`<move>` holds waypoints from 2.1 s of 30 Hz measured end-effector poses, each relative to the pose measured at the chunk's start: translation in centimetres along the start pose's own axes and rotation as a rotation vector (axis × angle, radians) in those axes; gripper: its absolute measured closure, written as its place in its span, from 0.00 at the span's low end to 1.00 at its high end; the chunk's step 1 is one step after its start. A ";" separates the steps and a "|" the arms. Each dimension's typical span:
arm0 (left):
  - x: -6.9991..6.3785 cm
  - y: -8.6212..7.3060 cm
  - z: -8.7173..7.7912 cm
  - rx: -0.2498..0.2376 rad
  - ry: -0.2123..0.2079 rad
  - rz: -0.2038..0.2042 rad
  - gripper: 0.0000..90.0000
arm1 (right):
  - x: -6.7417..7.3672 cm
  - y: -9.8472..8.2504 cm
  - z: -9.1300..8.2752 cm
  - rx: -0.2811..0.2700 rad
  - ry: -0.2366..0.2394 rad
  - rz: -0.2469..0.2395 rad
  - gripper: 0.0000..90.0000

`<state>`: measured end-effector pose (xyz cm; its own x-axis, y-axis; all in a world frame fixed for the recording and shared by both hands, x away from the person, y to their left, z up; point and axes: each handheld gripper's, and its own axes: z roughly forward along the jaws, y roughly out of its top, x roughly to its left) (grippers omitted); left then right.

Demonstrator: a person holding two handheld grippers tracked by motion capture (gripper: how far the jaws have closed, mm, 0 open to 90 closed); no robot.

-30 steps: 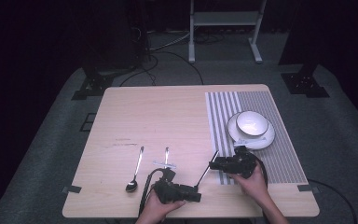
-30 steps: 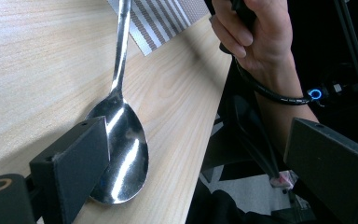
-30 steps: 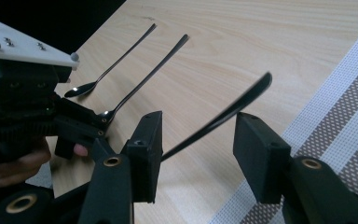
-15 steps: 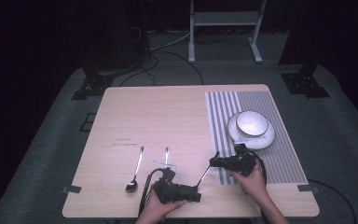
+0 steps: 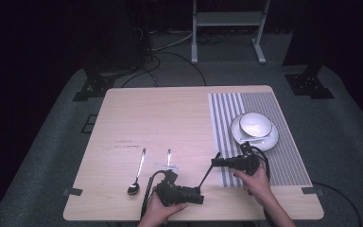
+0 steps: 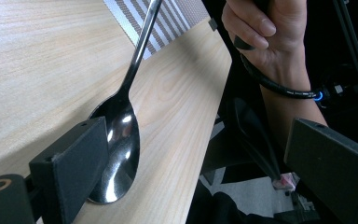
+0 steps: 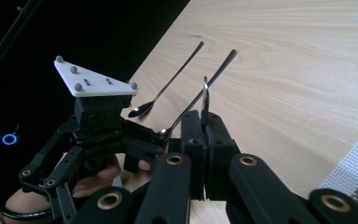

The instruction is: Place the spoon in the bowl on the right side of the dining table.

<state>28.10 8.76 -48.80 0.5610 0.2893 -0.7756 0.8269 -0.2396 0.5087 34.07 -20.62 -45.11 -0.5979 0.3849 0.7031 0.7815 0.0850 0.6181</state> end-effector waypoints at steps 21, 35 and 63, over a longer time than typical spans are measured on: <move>-1.6 0.8 -2.2 -0.073 -0.030 0.061 0.06 | -0.1 1.3 -0.4 0.008 -0.004 0.034 0.99; -1.6 1.0 -3.5 -0.113 -0.032 0.062 0.05 | -0.1 2.1 -0.5 -0.002 -0.009 0.039 0.99; -1.1 1.1 -6.4 -0.198 -0.018 0.055 0.03 | -0.4 3.4 -1.5 -0.027 -0.011 0.059 0.99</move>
<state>28.63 14.07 -44.99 0.6065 0.2637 -0.7501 0.7872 -0.0671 0.6130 36.69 -21.90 -42.73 -0.5487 0.3990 0.7346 0.8102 0.0372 0.5850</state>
